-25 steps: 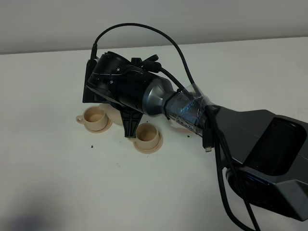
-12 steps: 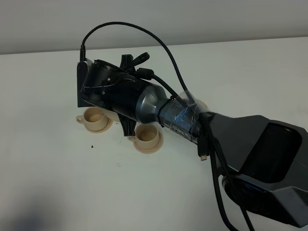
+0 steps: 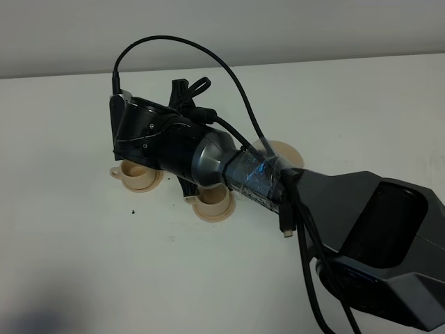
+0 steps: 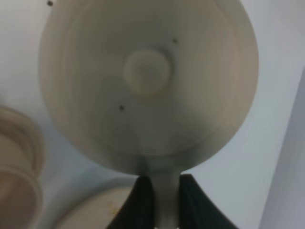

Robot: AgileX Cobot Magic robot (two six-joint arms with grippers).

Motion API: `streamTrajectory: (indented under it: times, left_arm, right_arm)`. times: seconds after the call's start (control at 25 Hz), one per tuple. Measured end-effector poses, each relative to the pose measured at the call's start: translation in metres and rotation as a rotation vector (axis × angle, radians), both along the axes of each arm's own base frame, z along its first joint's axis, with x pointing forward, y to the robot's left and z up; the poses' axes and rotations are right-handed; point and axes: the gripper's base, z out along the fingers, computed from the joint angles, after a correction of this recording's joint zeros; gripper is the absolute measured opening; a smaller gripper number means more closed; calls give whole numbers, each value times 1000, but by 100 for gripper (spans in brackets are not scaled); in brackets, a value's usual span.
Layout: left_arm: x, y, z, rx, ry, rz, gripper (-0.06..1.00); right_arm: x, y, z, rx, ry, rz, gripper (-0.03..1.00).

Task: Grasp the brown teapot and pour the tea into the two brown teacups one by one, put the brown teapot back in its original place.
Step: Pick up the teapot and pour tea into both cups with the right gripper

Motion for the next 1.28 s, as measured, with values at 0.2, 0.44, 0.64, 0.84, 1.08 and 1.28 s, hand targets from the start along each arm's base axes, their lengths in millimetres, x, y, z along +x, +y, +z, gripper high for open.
streamTrajectory:
  times: [0.2,0.44,0.64,0.84,1.08,1.28]
  left_arm:
    - [0,0,0,0,0,0,37]
    - [0,0,0,0,0,0,37]
    - [0,0,0,0,0,0,37]
    - [0,0,0,-1,0,1,37]
    - [0,0,0,-1,0,1,37]
    - [0,0,0,-1,0,1,37]
  right_arm:
    - [-3,2,1,-14,-12,19,13]
    - [-2,2,2,-34,-29,34,13]
    - [-3,3,3,-56,-49,56,13]
    - [-4,5,3,-68,-59,72,13]
    - [-4,5,4,-88,-63,93,13]
    - [-4,5,5,-111,-82,113,13]
